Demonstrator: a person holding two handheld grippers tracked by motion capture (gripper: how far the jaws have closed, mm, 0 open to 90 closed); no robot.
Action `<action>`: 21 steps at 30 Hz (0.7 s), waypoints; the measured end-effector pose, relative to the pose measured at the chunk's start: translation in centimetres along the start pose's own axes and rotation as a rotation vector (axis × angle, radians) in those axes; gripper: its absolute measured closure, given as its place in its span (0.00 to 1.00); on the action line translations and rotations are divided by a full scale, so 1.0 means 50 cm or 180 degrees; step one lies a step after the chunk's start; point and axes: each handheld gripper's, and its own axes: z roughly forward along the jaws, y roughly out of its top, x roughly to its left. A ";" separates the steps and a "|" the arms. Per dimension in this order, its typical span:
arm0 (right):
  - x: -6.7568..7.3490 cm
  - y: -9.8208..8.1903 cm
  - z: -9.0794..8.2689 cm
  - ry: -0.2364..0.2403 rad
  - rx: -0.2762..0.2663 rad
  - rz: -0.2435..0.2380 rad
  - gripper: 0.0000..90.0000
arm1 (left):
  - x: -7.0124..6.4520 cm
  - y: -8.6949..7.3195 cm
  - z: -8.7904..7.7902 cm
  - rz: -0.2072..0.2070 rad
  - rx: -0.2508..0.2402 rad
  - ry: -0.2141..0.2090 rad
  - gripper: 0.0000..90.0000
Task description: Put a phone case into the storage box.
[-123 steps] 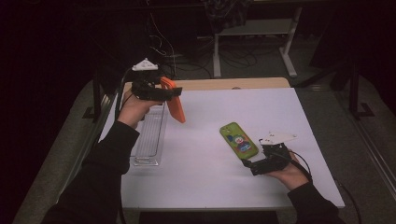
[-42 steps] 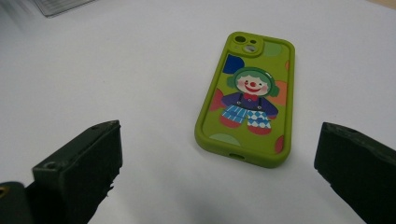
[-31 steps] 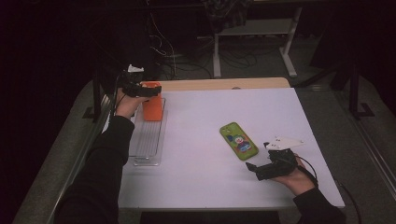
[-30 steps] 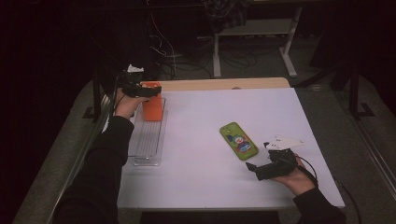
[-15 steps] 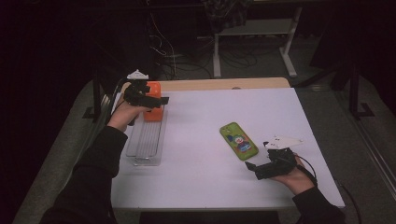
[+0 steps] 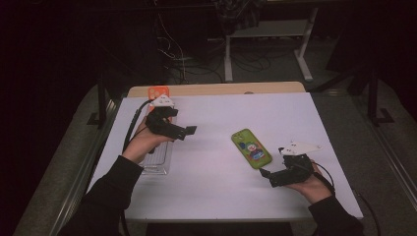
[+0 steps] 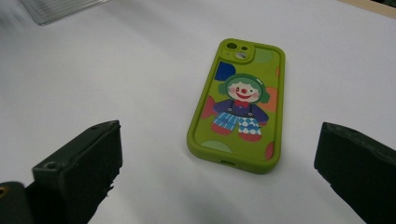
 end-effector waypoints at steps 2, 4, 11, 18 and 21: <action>-0.002 0.002 0.001 -0.0014 -0.0015 -0.0008 0.00 | -0.017 -0.010 0.007 0.0020 0.0010 -0.0051 0.00; -0.003 0.005 0.000 -0.0014 -0.0024 -0.0018 0.00 | -0.035 -0.019 0.014 0.0044 0.0034 -0.0084 0.00; -0.004 0.007 -0.001 -0.0025 -0.0020 0.0029 0.00 | -0.085 -0.048 0.029 0.0137 0.0022 -0.0195 0.00; -0.001 0.021 -0.001 0.0003 0.0048 0.0081 0.00 | -0.130 -0.094 0.047 0.0121 0.0077 -0.0341 0.00; -0.003 0.030 0.002 0.0013 0.0076 0.0119 0.00 | -0.144 -0.117 0.049 0.0152 0.0127 -0.0398 0.00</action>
